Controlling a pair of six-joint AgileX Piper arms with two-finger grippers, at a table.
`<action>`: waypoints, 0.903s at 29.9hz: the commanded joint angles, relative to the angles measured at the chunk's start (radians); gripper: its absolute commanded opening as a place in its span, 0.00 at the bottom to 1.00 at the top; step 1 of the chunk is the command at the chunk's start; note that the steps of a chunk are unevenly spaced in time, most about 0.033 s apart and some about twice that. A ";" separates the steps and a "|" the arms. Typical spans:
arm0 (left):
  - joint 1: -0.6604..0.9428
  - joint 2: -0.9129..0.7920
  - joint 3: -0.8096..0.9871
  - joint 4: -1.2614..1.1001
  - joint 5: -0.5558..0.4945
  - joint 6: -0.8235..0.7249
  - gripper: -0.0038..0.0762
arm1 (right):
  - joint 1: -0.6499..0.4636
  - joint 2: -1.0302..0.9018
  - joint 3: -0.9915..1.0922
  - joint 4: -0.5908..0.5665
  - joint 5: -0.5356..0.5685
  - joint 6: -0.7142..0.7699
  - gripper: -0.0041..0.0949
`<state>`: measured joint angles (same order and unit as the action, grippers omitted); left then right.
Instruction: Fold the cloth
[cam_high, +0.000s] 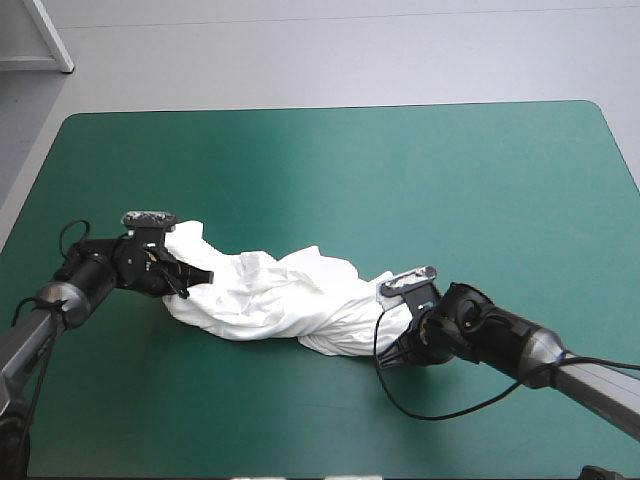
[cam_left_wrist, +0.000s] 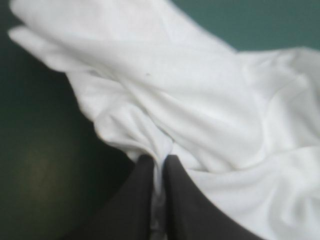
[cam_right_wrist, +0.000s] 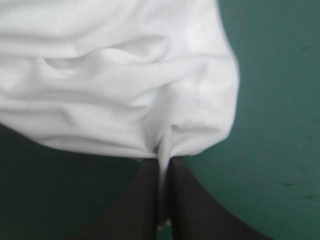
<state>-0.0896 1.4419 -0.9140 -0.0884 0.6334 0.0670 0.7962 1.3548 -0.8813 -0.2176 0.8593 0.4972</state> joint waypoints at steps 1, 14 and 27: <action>0.000 -0.158 -0.172 0.017 0.069 0.004 0.04 | -0.007 -0.134 -0.153 -0.163 0.148 0.019 0.03; 0.000 -0.283 -0.863 0.146 0.424 0.004 0.04 | -0.007 -0.393 -0.708 -0.381 0.387 -0.081 0.03; 0.000 -0.292 -1.248 0.362 0.597 0.015 0.04 | -0.007 -0.456 -1.042 -0.489 0.386 -0.200 0.03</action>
<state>-0.0896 1.1693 -2.1070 0.1867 1.2573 0.0775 0.7962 0.8973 -1.8353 -0.6146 1.2515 0.3272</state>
